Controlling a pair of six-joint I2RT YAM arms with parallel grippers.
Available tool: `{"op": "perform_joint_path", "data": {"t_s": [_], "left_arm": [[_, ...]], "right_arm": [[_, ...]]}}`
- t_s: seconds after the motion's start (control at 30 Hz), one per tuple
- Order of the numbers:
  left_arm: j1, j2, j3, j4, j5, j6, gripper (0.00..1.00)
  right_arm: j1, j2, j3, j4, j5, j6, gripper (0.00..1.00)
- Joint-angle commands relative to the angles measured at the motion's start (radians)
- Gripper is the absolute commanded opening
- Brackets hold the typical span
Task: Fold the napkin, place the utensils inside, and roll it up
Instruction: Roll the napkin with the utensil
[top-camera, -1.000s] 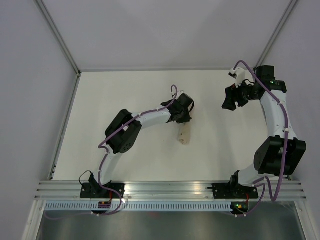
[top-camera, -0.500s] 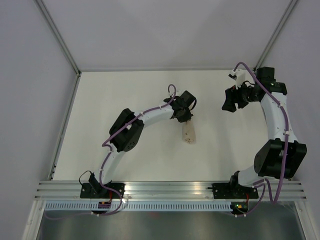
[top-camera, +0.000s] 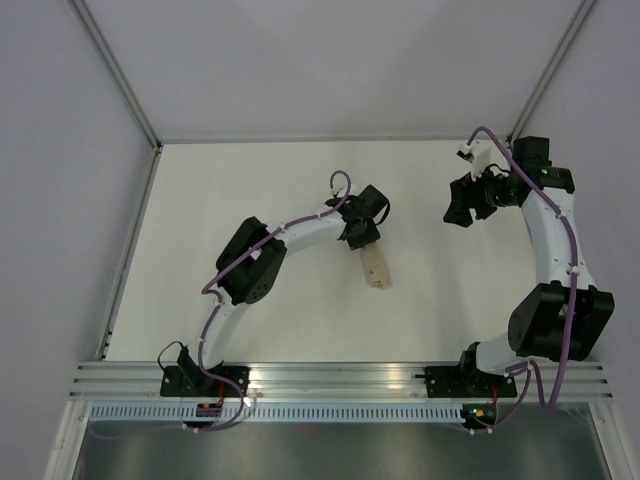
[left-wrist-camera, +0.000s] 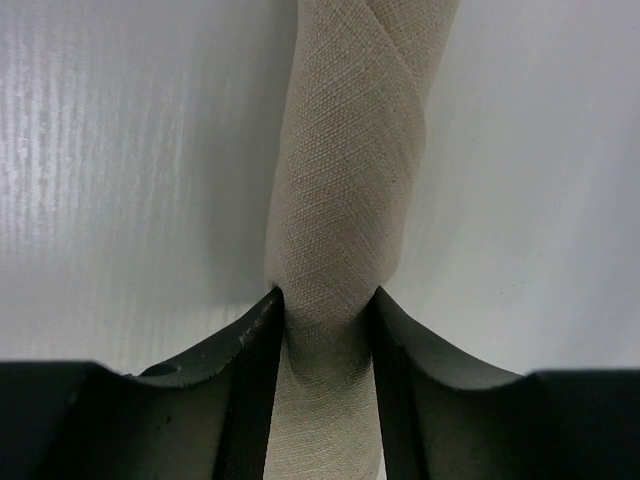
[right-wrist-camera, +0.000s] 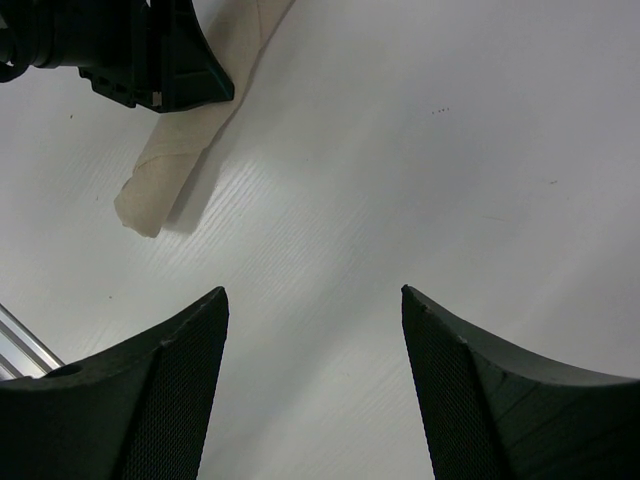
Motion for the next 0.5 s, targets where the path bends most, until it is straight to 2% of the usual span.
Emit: {"op": "perform_joint_path", "data": {"t_s": [0.0,0.2,0.47], "left_arm": [[0.012,0.1,-0.086,-0.327,-0.078,0.108,0.47],[0.017,0.085,-0.066,-0.333,-0.109,0.163,0.5],[0.017,0.091,-0.022,-0.341,-0.152,0.316,0.51]], "right_arm": [[0.0,-0.025,-0.017,0.009,-0.016,0.002,0.76],[0.0,-0.016,-0.035,-0.002,-0.022,-0.01,0.76],[0.0,-0.008,-0.057,-0.004,-0.026,-0.019,0.76]]}}
